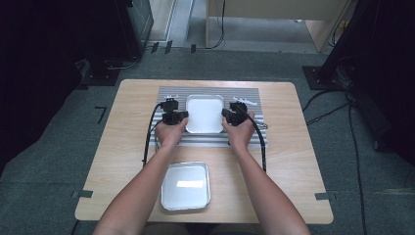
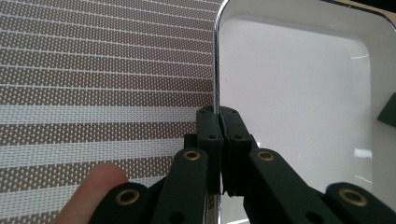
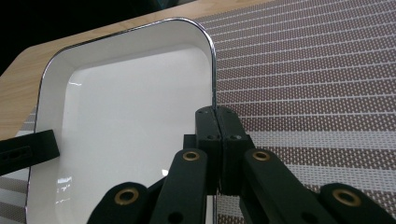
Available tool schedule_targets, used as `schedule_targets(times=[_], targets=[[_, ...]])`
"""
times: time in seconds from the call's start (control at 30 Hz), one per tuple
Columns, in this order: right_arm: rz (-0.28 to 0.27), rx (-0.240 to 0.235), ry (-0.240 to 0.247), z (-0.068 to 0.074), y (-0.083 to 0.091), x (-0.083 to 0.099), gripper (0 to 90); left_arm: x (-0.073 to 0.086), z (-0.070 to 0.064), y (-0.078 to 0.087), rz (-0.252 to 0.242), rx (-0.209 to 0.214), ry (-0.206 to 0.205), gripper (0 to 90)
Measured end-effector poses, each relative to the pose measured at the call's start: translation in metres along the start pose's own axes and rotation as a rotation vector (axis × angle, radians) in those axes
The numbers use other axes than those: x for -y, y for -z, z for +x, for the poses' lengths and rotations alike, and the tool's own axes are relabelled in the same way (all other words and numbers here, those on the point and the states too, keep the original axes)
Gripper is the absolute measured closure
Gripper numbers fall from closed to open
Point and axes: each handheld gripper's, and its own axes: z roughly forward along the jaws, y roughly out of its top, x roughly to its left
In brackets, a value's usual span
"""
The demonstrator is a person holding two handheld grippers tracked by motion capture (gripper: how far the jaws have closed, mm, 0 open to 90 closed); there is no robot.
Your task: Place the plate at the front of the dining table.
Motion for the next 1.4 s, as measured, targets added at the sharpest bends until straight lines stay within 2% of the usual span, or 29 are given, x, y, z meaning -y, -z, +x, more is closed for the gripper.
schedule_targets(times=[0.2, 0.3, 0.57, 0.67, 0.77, 0.83, 0.87, 0.9, 0.93, 1.0, 1.03, 1.1, 1.2, 1.4], targets=[[0.021, 0.006, -0.031, -0.006, -0.012, 0.002, 89.9, 0.000, 0.005, -0.010, 0.005, 0.018, 0.034, 88.9], [0.019, 0.011, -0.039, -0.007, -0.015, 0.001, 89.8, -0.002, 0.005, -0.013, 0.018, 0.011, 0.016, 88.1], [0.031, 0.024, -0.082, -0.011, -0.023, 0.001, 89.5, -0.003, 0.005, -0.021, 0.030, -0.001, 0.013, 87.5], [0.035, 0.024, -0.085, -0.012, -0.024, 0.001, 89.1, -0.003, 0.005, -0.022, 0.032, -0.006, 0.008, 87.4], [0.034, 0.010, -0.090, -0.015, -0.025, 0.002, 88.0, -0.003, 0.005, -0.023, 0.034, -0.010, -0.002, 86.9], [0.043, -0.020, -0.117, -0.018, -0.026, 0.001, 80.2, -0.002, 0.003, -0.023, 0.024, -0.029, -0.026, 84.1], [0.041, -0.049, -0.146, -0.020, -0.026, 0.000, 76.9, -0.002, 0.003, -0.023, 0.017, -0.029, -0.034, 79.9], [0.036, -0.065, -0.162, -0.022, -0.025, 0.000, 75.5, -0.003, 0.004, -0.022, 0.010, -0.010, -0.030, 76.5], [0.029, -0.062, -0.173, -0.024, -0.023, -0.001, 75.4, -0.003, 0.004, -0.020, 0.009, -0.002, -0.028, 71.6], [0.021, -0.067, -0.193, -0.028, -0.020, -0.003, 74.7, -0.005, 0.004, -0.015, -0.008, -0.001, -0.045, 71.4], [0.019, -0.074, -0.210, -0.030, -0.018, -0.003, 74.6, -0.006, 0.004, -0.011, -0.021, -0.014, -0.062, 72.1], [0.018, -0.083, -0.243, -0.035, -0.013, -0.004, 77.2, -0.008, 0.006, -0.007, -0.028, -0.016, -0.065, 74.0], [0.034, -0.084, -0.235, -0.039, -0.009, -0.003, 81.0, -0.006, 0.008, -0.002, -0.030, -0.018, -0.050, 77.8], [0.079, -0.123, -0.207, -0.034, -0.009, 0.006, 81.9, 0.005, 0.007, -0.007, 0.026, -0.006, -0.027, 80.6]])
